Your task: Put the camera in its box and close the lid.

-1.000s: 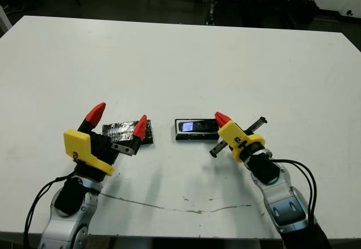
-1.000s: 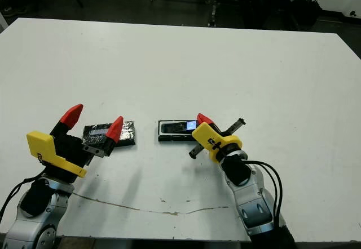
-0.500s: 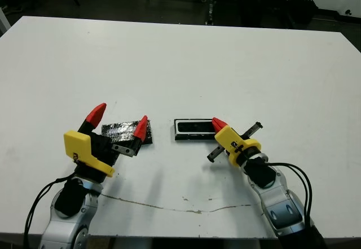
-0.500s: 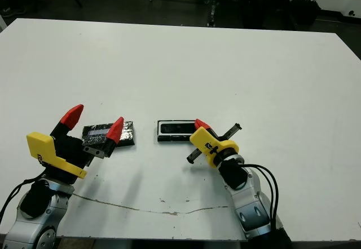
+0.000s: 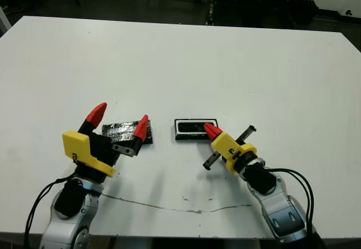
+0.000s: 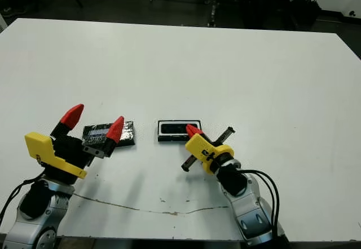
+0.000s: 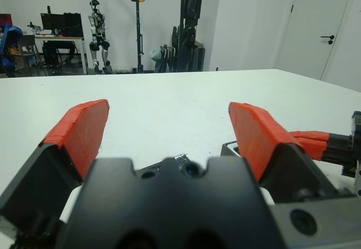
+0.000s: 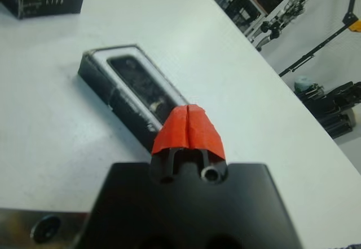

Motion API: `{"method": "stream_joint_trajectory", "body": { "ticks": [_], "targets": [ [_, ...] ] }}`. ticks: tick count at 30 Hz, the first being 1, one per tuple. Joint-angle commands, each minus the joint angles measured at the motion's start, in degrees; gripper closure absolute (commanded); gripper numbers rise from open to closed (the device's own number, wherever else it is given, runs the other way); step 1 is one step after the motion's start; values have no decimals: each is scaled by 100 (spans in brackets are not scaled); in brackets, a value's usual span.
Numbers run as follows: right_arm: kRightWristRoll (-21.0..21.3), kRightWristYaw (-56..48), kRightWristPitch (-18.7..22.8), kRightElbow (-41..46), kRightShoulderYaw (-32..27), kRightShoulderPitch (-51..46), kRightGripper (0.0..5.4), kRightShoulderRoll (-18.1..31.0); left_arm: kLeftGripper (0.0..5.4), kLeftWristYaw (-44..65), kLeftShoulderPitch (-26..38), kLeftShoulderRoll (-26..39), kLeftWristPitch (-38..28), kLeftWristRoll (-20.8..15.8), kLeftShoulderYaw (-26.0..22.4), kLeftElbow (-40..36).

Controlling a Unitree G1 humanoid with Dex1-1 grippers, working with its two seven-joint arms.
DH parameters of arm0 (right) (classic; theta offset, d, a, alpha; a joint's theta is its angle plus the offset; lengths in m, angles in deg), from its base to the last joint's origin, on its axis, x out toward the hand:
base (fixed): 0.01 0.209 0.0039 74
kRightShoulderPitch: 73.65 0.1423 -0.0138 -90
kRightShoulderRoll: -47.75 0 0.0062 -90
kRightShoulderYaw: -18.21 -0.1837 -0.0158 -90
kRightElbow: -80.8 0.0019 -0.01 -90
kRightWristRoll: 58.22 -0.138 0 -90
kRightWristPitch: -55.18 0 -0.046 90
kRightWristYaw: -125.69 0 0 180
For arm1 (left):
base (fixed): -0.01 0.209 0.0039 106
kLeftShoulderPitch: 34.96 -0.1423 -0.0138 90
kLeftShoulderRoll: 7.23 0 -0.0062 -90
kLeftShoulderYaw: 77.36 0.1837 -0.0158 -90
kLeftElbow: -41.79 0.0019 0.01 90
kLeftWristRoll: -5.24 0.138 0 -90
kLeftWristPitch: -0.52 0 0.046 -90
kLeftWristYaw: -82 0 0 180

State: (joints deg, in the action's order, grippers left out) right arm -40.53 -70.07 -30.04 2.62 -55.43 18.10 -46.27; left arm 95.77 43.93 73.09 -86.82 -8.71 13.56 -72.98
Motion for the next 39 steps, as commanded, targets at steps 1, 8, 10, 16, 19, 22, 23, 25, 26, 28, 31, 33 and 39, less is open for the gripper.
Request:
{"method": "stream_joint_trajectory", "body": {
  "ticks": [1,8,10,16,19,22,23,25,26,28,31,33,39],
  "targets": [
    [-329,165,-505,501,-500,-260,538,160,0,68,7,164,-42,57,-116,19],
    [-2619,-496,-253,1586,-1679,-888,538,213,0,693,505,940,-208,39,-541,214],
    [-3227,-701,-33,1756,-1965,-1102,538,333,0,1000,717,1333,9,-92,-701,242],
    [-4241,-1007,461,2114,-2543,-1778,538,615,0,2491,1596,2977,574,-277,-894,646],
    [-4530,-1100,476,2076,-2668,-1966,538,621,0,3374,2270,3468,567,-412,-750,1371],
    [-4643,-1027,582,2124,-2703,-2059,538,624,0,4236,2899,3745,555,-488,-494,2105],
    [-4647,-1014,575,2123,-2706,-2072,538,616,0,4578,3129,3816,557,-511,-376,2350],
    [-4623,-1032,502,2089,-2714,-2079,538,602,0,5409,3680,3899,546,-535,-46,2949],
    [-4616,-1034,489,2080,-2718,-2080,538,597,0,5798,3949,3895,649,-561,123,3251],
    [-4601,-1014,515,2085,-2726,-2084,538,602,0,6465,4363,3748,678,-619,362,3900],
    [-4564,-965,559,2094,-2712,-2063,538,604,0,6909,4685,3550,690,-548,611,4360],
    [-4575,-925,608,2089,-2689,-2038,538,587,0,7010,4755,3482,781,-532,681,4458],
    [-4529,-901,527,2039,-2679,-2020,538,587,0,7007,4762,3336,948,-431,764,4582]
  ]
}}
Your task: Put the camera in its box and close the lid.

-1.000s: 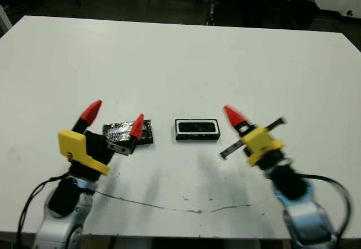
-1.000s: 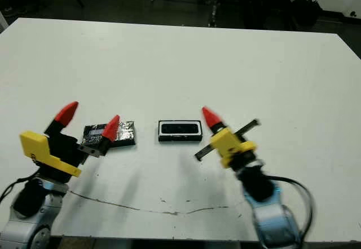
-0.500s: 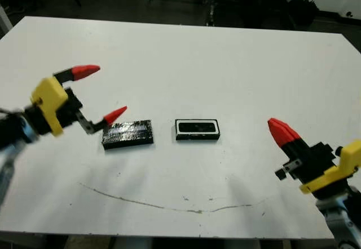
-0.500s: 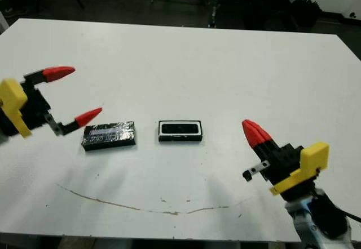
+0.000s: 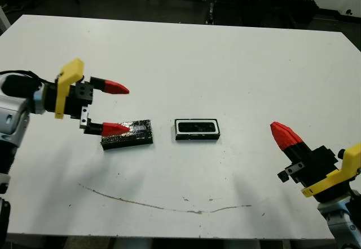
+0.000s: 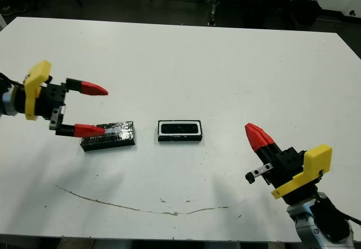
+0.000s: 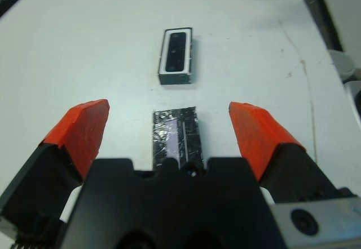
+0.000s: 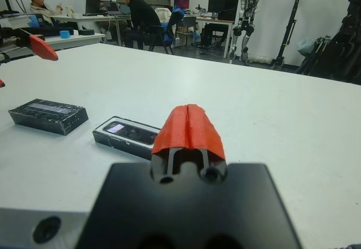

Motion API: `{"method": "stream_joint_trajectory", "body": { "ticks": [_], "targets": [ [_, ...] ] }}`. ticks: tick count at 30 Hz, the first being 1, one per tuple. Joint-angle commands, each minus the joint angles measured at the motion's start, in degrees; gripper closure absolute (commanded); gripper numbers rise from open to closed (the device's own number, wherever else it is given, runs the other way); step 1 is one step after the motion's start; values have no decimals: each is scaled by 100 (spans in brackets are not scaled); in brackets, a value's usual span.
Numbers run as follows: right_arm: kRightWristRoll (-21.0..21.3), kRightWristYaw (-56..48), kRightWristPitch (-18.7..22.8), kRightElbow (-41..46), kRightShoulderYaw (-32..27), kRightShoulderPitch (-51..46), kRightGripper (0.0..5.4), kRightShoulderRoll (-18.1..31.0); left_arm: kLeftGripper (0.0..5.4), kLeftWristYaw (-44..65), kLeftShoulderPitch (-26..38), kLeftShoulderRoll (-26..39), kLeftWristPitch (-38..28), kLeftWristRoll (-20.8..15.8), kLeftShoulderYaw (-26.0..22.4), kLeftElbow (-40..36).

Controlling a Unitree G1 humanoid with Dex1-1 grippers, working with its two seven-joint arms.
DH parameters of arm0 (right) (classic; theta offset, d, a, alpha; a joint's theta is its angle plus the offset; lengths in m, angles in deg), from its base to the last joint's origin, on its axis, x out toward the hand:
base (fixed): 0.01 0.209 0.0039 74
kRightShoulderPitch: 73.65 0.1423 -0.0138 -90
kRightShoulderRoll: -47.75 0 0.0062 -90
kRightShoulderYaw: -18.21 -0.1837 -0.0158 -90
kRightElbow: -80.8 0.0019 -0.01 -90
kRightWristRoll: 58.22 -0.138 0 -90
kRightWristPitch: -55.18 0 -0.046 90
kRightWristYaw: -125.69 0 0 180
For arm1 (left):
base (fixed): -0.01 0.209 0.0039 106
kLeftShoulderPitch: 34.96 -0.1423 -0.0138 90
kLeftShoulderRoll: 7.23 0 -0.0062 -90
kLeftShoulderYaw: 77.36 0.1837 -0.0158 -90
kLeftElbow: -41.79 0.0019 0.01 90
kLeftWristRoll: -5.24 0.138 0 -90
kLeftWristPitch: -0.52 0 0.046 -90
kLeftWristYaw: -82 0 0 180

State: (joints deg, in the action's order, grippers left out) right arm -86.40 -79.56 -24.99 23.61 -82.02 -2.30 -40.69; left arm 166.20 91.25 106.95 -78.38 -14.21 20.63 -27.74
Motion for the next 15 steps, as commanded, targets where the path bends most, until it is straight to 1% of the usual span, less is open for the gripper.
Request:
{"method": "stream_joint_trajectory", "body": {
  "ticks": [1,5,7,12,15],
  "targets": [
    [54,60,50,-46,-23,16,538,35,0,-67,13,-66,106,157,70,55],
    [57,94,70,8,-49,-18,538,48,0,-188,-65,-126,-62,345,128,66],
    [57,79,44,3,-50,-19,538,59,0,-283,-130,-171,-311,487,158,169],
    [-4,34,49,5,-60,-42,538,73,0,-533,-213,-260,-549,835,270,419],
    [26,57,48,33,-57,-67,538,70,0,-601,-219,-304,-733,977,286,628]
  ]
}}
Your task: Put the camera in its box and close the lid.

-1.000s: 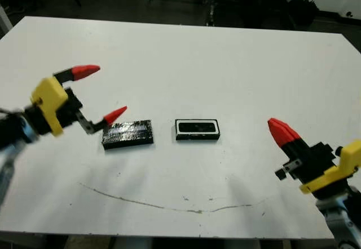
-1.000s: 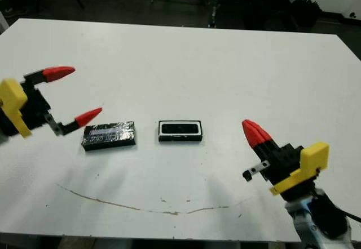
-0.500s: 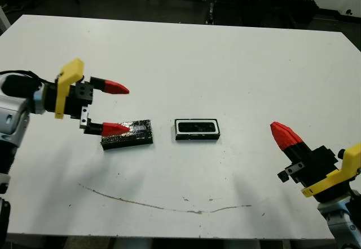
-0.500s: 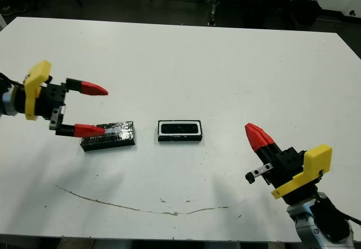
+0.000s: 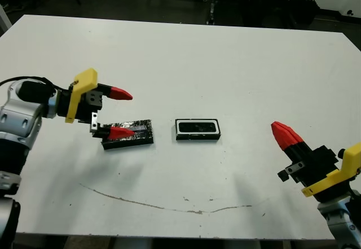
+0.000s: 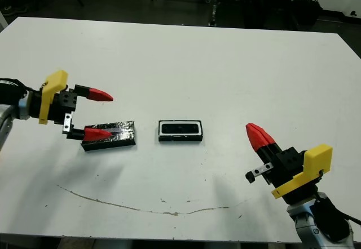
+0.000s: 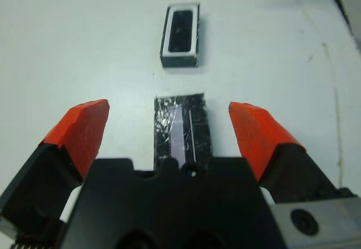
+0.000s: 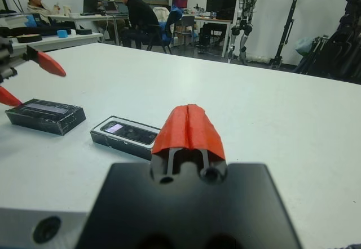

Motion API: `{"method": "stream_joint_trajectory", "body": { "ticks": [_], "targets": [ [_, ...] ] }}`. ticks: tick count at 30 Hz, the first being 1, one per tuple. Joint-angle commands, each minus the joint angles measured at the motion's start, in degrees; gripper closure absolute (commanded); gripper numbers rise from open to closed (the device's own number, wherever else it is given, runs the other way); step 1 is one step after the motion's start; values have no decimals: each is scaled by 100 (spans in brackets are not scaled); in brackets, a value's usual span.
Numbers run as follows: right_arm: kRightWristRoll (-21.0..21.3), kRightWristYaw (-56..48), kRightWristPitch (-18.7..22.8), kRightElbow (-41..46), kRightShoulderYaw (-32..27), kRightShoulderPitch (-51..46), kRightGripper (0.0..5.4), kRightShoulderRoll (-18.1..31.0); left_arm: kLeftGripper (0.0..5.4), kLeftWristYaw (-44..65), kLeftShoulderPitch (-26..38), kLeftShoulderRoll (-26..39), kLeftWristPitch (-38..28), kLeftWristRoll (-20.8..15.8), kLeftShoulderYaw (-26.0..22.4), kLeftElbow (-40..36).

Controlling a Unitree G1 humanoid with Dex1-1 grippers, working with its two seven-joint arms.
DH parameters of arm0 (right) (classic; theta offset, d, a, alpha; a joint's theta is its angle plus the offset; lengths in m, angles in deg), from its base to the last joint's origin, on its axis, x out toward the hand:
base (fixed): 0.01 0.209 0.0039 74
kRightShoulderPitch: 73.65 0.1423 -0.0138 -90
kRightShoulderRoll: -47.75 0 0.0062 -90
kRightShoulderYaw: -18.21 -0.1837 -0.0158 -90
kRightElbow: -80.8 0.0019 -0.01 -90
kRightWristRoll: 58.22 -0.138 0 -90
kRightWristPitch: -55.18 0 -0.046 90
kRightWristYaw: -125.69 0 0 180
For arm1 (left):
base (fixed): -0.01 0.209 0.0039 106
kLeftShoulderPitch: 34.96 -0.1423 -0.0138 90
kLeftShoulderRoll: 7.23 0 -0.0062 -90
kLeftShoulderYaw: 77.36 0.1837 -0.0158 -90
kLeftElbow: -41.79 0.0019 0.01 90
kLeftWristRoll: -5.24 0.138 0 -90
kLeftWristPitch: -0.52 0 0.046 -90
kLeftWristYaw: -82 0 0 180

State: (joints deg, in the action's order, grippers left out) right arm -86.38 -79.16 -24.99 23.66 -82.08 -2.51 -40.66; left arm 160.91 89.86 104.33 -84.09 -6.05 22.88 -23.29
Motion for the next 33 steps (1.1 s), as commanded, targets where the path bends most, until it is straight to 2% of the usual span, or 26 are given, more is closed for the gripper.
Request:
{"method": "stream_joint_trajectory", "body": {
  "ticks": [1,6,15,24,30,33],
  "targets": [
    [41,35,51,42,-49,-55,538,64,0,-82,-74,-55,-234,204,62,257],
    [75,29,26,46,-74,-53,538,87,0,-114,-40,-24,-234,436,130,340],
    [218,180,92,100,-99,-70,538,85,0,145,135,-68,-134,485,200,679],
    [203,158,58,76,-97,-87,538,63,0,105,202,-107,-585,673,219,951],
    [146,158,98,114,-88,-119,538,86,0,15,212,-146,-532,753,198,1056],
    [139,188,138,142,-91,-126,538,98,0,-31,249,-174,-264,788,210,1128]
  ]
}}
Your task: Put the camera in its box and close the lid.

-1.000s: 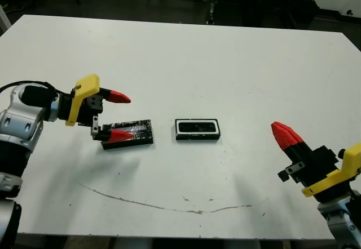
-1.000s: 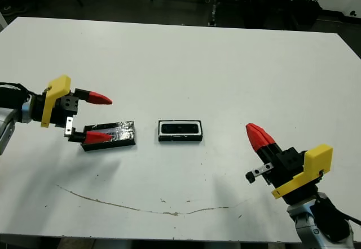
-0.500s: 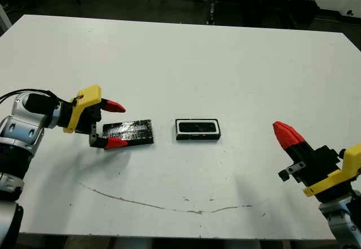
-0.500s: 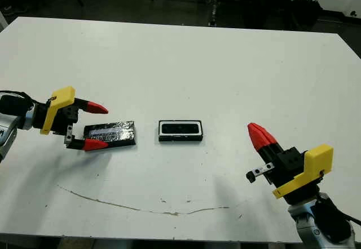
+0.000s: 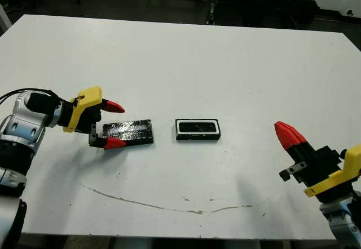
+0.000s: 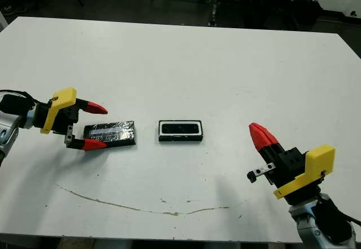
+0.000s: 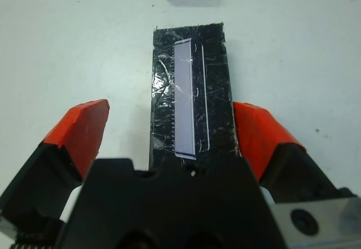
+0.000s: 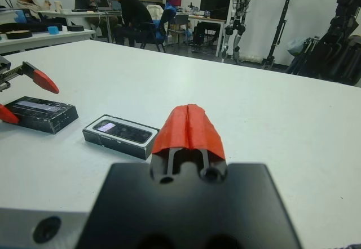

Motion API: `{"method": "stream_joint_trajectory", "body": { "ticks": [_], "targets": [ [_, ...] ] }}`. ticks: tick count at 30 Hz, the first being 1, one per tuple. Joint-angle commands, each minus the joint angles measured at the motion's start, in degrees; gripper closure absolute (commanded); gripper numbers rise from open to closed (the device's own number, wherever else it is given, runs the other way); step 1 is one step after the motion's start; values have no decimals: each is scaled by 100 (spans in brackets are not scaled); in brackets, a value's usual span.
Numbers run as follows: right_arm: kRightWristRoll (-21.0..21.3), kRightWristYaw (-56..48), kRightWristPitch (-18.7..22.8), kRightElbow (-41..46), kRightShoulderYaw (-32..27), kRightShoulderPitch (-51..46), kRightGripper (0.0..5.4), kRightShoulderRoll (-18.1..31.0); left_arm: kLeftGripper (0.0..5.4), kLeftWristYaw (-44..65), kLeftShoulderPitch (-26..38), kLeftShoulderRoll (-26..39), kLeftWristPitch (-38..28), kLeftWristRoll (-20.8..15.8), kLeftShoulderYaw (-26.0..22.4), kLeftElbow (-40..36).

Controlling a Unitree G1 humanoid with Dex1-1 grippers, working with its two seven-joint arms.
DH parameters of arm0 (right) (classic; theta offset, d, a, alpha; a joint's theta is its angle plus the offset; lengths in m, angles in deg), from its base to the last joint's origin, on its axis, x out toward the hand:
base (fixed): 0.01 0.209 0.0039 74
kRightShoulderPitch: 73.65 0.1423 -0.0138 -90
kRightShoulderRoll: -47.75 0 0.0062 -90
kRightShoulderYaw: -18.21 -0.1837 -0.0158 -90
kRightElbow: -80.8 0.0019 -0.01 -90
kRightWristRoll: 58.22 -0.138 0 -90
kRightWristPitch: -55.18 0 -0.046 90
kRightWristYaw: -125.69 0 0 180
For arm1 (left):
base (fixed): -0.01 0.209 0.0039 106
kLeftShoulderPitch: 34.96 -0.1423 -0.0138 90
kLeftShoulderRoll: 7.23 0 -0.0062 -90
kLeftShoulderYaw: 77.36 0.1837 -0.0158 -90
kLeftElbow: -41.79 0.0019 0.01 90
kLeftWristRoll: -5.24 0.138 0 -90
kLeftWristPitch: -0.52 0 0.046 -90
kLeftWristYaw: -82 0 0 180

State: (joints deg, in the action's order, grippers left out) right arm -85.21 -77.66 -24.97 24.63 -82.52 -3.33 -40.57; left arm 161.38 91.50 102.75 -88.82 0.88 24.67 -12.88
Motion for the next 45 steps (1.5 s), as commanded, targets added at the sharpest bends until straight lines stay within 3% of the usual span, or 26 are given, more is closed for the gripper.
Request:
{"method": "stream_joint_trajectory", "body": {
  "ticks": [1,16,22,32,42,45],
  "targets": [
    [18,32,115,35,-45,-43,538,78,0,-99,91,-18,296,119,47,86],
    [-25,0,134,6,-79,-29,538,99,0,156,182,-31,548,144,111,157],
    [7,29,140,62,-89,-71,540,85,67,117,83,-53,1056,-39,-14,48],
    [-13,-38,87,-22,-133,-51,540,85,217,21,-14,-84,812,-100,-78,106],
    [101,-39,70,27,-166,-36,540,123,224,152,106,-51,593,37,81,288],
    [49,-43,114,26,-169,-40,540,104,224,42,86,-108,1035,-113,-36,302]
  ]
}}
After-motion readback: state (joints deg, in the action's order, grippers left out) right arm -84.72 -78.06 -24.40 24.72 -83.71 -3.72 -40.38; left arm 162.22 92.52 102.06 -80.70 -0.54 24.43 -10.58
